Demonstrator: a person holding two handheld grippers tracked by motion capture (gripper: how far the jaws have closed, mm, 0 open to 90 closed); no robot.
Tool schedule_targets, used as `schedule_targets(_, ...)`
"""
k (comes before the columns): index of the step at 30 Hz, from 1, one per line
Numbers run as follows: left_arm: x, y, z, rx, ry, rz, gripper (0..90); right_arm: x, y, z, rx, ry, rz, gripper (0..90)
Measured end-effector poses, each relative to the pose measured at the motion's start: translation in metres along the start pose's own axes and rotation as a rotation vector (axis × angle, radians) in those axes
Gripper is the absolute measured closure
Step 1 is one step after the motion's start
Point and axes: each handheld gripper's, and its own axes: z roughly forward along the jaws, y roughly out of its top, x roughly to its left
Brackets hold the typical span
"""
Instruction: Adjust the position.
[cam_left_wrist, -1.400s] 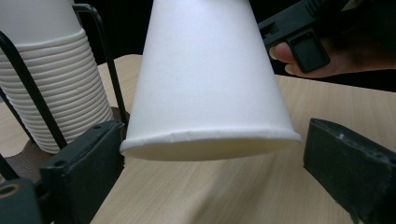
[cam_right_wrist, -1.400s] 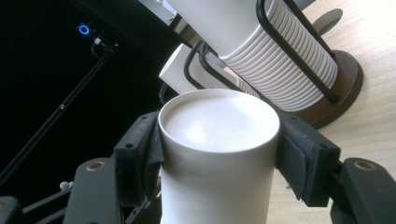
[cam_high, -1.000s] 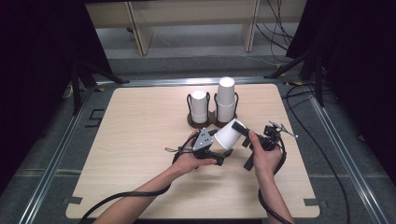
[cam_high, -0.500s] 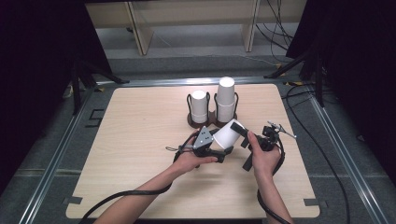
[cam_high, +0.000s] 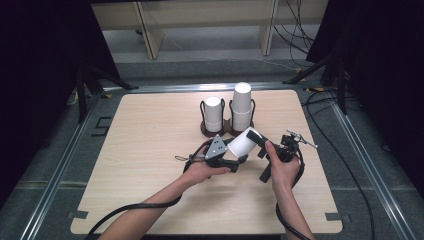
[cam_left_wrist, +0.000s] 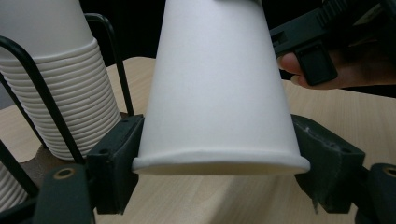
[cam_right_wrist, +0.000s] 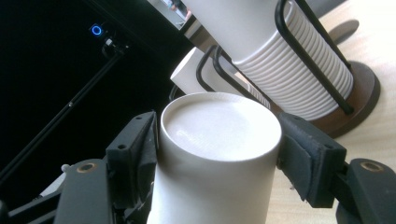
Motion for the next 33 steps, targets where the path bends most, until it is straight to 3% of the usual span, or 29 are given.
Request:
schedule_targets(16,0.003,0.004,-0.006,-0.009,-0.033,0.012,29.6,-0.002,0.002,0.000,-0.023,0.011,-0.045,28.6)
schedule_targets(21,0.004,0.004,-0.007,-0.003,-0.044,0.019,29.9,-0.003,0.004,-0.001,-0.051,0.010,-0.104,25.0)
schedule_targets(25,0.004,0.005,-0.008,-0.004,-0.052,0.015,30.1,-0.001,0.005,-0.002,-0.058,0.005,-0.118,23.6)
schedule_targets(26,0.005,0.005,-0.009,-0.002,-0.056,0.015,30.2,0.000,0.005,-0.002,-0.084,-0.006,-0.157,22.7)
schedule_targets(28,0.005,0.005,-0.011,0.005,-0.062,0.017,30.2,0.002,0.005,-0.003,-0.091,-0.006,-0.171,22.6)
schedule_targets(33,0.007,0.004,-0.015,0.022,-0.071,0.023,30.1,0.004,0.008,-0.005,-0.124,0.029,-0.267,19.6)
